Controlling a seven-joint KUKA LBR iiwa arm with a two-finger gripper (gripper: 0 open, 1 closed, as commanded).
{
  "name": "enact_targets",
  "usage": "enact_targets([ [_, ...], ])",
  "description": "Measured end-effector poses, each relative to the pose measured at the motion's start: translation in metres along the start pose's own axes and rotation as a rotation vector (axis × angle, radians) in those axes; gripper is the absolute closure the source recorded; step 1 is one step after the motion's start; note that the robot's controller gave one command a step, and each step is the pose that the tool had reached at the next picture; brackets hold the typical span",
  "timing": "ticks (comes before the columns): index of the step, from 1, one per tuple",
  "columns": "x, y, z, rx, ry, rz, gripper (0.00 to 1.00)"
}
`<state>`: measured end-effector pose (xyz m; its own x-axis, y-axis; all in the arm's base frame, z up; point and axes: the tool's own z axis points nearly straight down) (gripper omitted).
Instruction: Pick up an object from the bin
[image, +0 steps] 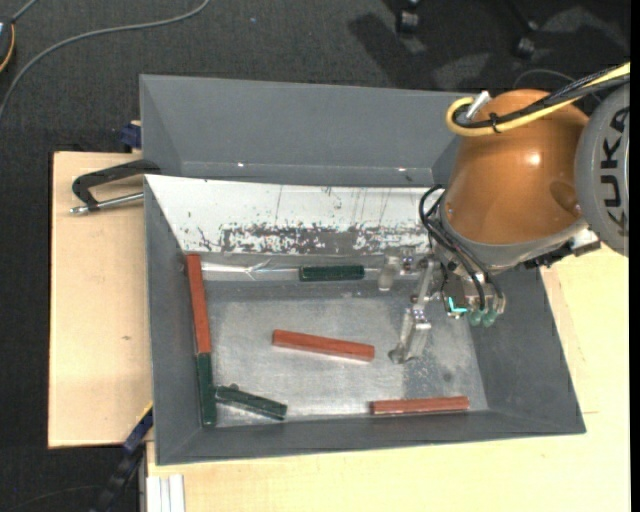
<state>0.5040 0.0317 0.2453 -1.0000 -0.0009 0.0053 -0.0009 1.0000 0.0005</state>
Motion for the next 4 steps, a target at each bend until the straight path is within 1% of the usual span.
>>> enact_targets([
  [1, -0.010, -0.004, 0.114, 0.000, 0.001, -0.048, 0.00],
  [2, 0.010, -0.032, 0.178, 0.000, -0.001, -0.069, 0.00],
  [3, 0.008, -0.031, 0.174, 0.000, -0.005, -0.070, 1.00],
  [4, 0.008, -0.031, 0.174, 0.000, -0.009, -0.070, 0.00],
])
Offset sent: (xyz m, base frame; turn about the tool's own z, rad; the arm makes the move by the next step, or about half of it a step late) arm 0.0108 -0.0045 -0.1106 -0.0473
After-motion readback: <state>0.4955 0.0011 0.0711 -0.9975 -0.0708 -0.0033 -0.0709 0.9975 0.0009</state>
